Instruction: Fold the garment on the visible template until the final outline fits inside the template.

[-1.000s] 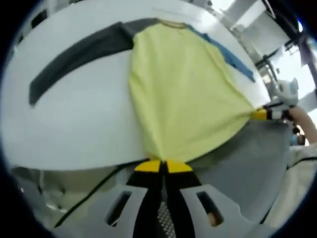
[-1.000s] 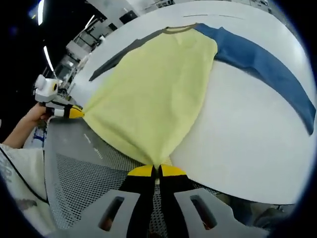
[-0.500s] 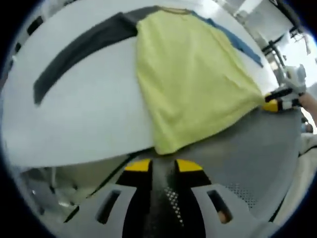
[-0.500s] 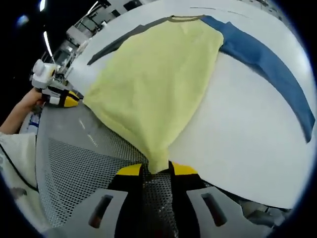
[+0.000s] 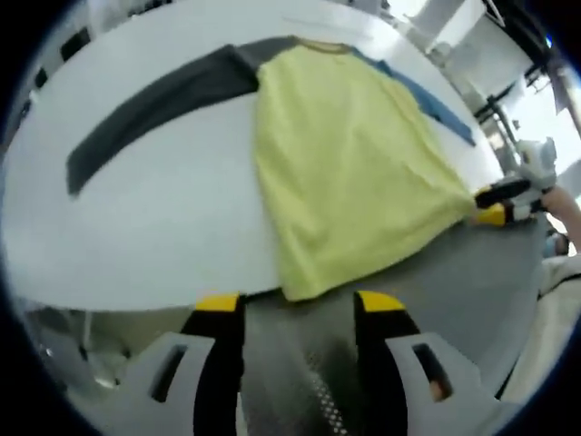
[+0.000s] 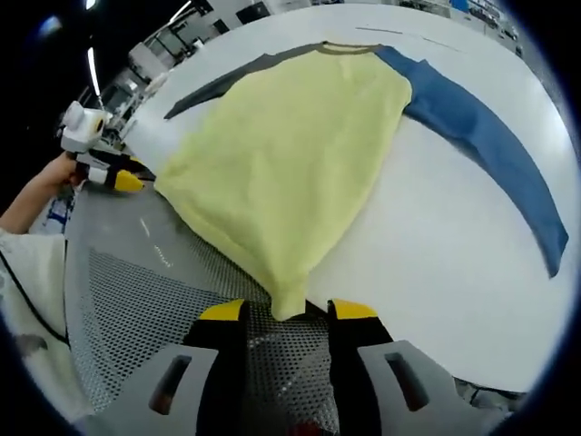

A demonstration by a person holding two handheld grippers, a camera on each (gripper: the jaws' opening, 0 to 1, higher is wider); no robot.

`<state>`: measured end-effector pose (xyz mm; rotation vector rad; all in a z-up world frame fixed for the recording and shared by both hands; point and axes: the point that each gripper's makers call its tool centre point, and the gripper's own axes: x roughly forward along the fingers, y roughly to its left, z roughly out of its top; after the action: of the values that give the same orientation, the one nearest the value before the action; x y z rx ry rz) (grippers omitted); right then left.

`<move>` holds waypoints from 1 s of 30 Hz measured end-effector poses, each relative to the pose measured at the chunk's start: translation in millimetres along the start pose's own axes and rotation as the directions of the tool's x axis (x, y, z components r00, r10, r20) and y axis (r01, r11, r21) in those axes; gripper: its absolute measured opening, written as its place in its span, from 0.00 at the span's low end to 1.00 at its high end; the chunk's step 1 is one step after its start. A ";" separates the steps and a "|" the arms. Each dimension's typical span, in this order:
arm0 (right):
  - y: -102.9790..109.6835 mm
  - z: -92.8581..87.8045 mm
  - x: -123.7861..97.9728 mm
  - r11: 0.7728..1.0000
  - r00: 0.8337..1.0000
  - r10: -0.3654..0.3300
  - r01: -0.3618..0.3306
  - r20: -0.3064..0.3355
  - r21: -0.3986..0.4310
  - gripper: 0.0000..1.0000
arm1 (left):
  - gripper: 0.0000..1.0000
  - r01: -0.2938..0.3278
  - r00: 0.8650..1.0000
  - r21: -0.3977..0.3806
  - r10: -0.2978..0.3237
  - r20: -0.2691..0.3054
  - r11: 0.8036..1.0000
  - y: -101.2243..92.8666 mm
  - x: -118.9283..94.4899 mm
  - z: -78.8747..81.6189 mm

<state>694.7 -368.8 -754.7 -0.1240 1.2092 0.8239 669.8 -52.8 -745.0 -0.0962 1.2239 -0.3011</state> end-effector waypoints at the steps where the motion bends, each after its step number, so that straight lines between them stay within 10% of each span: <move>1: -0.3 1.0 -1.1 1.000 1.000 -0.004 0.004 0.003 -0.003 0.40 | 0.54 0.004 1.000 0.000 -0.004 0.013 1.000 -0.1 -0.5 1.6; 18: -10.3 24.5 -20.0 0.991 0.988 -0.088 0.100 0.127 -0.091 0.72 | 0.85 0.048 0.963 0.013 -0.050 0.264 0.999 -6.5 -19.0 40.1; 30: -10.0 51.5 -37.5 0.984 0.968 -0.093 0.126 0.233 -0.128 0.78 | 0.99 0.131 0.907 -0.022 -0.111 0.406 0.991 -15.1 -39.3 68.8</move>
<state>736.9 -368.8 -705.8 -0.2056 0.9205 0.8036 719.5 -62.4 -682.1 -0.2655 0.8135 -0.3403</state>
